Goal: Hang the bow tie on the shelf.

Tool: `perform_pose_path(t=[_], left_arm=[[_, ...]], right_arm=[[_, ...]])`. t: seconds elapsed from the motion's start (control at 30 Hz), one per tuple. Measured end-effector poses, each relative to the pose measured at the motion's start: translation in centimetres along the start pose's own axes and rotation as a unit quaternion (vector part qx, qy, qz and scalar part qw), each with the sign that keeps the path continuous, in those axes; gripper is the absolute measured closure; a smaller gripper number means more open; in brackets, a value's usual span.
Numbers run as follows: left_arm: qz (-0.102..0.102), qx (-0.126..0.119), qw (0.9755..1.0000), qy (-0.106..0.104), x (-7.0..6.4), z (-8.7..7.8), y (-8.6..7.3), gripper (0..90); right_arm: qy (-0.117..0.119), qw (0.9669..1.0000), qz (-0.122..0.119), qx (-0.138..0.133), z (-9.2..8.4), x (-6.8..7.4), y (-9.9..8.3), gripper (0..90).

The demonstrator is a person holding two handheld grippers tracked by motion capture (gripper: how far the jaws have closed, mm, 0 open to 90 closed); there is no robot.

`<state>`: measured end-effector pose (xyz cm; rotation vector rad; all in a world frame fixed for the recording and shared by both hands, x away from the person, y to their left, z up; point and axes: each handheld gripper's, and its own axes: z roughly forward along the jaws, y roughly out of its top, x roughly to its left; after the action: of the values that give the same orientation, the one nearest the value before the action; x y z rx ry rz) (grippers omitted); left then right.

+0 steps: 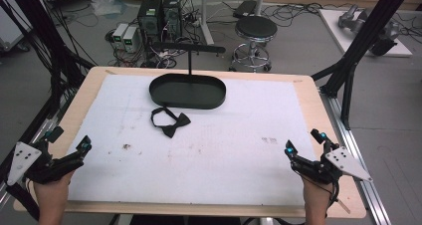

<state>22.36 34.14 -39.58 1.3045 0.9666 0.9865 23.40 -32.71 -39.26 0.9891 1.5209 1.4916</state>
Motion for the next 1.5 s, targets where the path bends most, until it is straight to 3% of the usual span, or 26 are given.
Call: perform_pose_path(t=[0.33,0.67,0.77,0.83,0.9,0.93,0.97,1.07,1.13,1.17,1.27,1.43,1.47,1.5], left_arm=[[0.001,0.012,0.9998,-0.014,-0.2,0.3,-0.1,11.5],[0.007,0.034,0.9958,-0.085,-1.9,1.7,1.2,12.1],[0.006,0.041,0.9921,-0.118,-2.8,2.8,2.0,12.5],[0.002,0.044,0.9912,-0.125,-3.1,3.1,2.0,12.7],[0.002,0.057,0.9889,-0.137,-3.6,4.0,2.0,12.8],[0.004,0.07,0.9866,-0.148,-4.2,4.9,1.9,12.9],[0.004,0.07,0.9866,-0.148,-4.2,4.9,1.9,13.3],[0.005,0.089,0.9827,-0.162,-5.3,6.6,1.8,14.4],[0.004,0.093,0.9817,-0.166,-5.6,7.0,1.9,14.8],[0.004,0.103,0.9797,-0.172,-6.0,8.0,2.0,15.0],[0.006,0.117,0.9779,-0.173,-6.5,9.0,2.2,16.7],[0.018,0.146,0.9734,-0.176,-8.0,11.5,2.2,20.7],[0.026,0.155,0.9708,-0.181,-8.6,12.4,2.1,21.2],[0.026,0.155,0.9708,-0.181,-8.6,12.4,2.1,21.8]], right_arm=[[0.0,1.0,-0.001,0.001,0.0,-0.2,-0.1,10.1],[0.002,1.0,0.002,0.001,0.0,-0.1,0.0,10.1],[0.001,1.0,0.003,0.001,0.0,-0.2,0.0,10.1],[0.0,1.0,0.003,0.0,0.0,-0.2,0.0,10.1],[0.0,1.0,0.006,-0.001,-0.1,-0.2,0.0,10.1],[0.0,1.0,0.005,-0.003,-0.1,-0.2,0.0,10.1],[0.001,1.0,0.006,-0.004,-0.1,-0.2,0.0,10.0],[0.002,0.9999,0.011,-0.007,-0.1,-0.2,0.1,10.0],[0.002,0.9999,0.01,-0.007,-0.1,-0.2,0.1,10.0],[0.002,0.9999,0.01,-0.007,-0.1,-0.3,0.1,10.0],[0.003,0.9999,0.011,-0.007,-0.1,-0.3,0.0,10.1],[0.003,0.9999,0.013,-0.008,-0.1,-0.4,0.0,10.0],[0.004,0.9998,0.014,-0.011,-0.1,-0.3,0.1,10.1],[0.004,0.9998,0.014,-0.01,-0.1,-0.3,0.1,10.1]])
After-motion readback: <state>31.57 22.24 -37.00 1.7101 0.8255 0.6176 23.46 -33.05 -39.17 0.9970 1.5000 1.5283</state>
